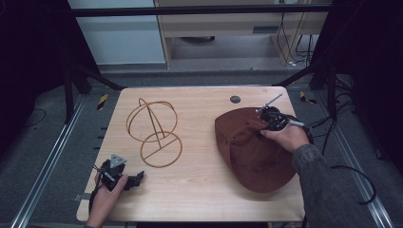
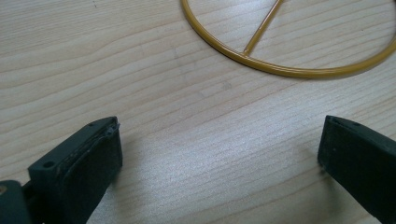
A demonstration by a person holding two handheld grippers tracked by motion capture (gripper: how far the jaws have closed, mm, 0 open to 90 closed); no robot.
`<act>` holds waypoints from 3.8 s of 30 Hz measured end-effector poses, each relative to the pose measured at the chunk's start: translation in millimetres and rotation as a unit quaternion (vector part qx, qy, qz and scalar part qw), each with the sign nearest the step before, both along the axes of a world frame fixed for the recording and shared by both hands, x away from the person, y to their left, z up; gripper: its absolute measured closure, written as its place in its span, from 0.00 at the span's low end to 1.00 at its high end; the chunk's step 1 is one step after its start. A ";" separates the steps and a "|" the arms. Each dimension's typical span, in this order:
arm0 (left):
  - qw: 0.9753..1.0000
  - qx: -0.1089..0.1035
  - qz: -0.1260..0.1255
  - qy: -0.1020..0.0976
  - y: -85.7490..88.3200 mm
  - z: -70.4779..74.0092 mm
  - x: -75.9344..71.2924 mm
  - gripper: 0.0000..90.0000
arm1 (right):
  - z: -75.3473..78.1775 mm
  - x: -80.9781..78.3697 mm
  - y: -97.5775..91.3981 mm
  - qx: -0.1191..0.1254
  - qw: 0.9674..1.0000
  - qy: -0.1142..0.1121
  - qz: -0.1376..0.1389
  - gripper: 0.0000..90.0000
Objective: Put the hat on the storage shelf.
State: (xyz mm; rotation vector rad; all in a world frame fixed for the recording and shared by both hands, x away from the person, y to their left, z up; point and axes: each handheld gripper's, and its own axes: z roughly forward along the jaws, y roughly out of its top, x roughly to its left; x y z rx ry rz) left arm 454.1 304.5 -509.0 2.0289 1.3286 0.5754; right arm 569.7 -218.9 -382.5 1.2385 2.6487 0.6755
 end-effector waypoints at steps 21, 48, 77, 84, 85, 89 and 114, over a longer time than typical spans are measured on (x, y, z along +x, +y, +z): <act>1.000 0.002 -0.001 0.000 0.3 0.1 0.1 0.00 | 81.4 -28.9 21.8 0.084 0.991 -0.103 0.016 0.99; 1.000 0.004 -0.002 0.002 0.5 0.4 0.0 0.00 | 170.8 -57.7 69.3 0.168 0.963 -0.202 0.057 0.99; 1.000 0.003 -0.004 0.002 1.0 0.6 -0.1 0.00 | 207.8 -73.2 134.9 0.209 0.942 -0.244 0.097 0.99; 1.000 0.003 -0.004 0.002 1.0 0.6 -0.1 0.00 | 209.8 -71.4 162.1 0.211 0.939 -0.246 0.111 0.99; 1.000 0.003 -0.004 0.002 1.0 0.6 0.0 0.00 | 210.3 -71.1 165.6 0.210 0.939 -0.247 0.113 0.99; 1.000 0.001 -0.003 0.001 0.7 0.4 0.0 0.00 | 210.3 -68.1 178.1 0.213 0.938 -0.246 0.118 0.99; 1.000 0.002 -0.005 0.003 0.8 0.6 -0.1 0.00 | 200.1 -53.3 234.2 0.207 0.940 -0.229 0.142 0.99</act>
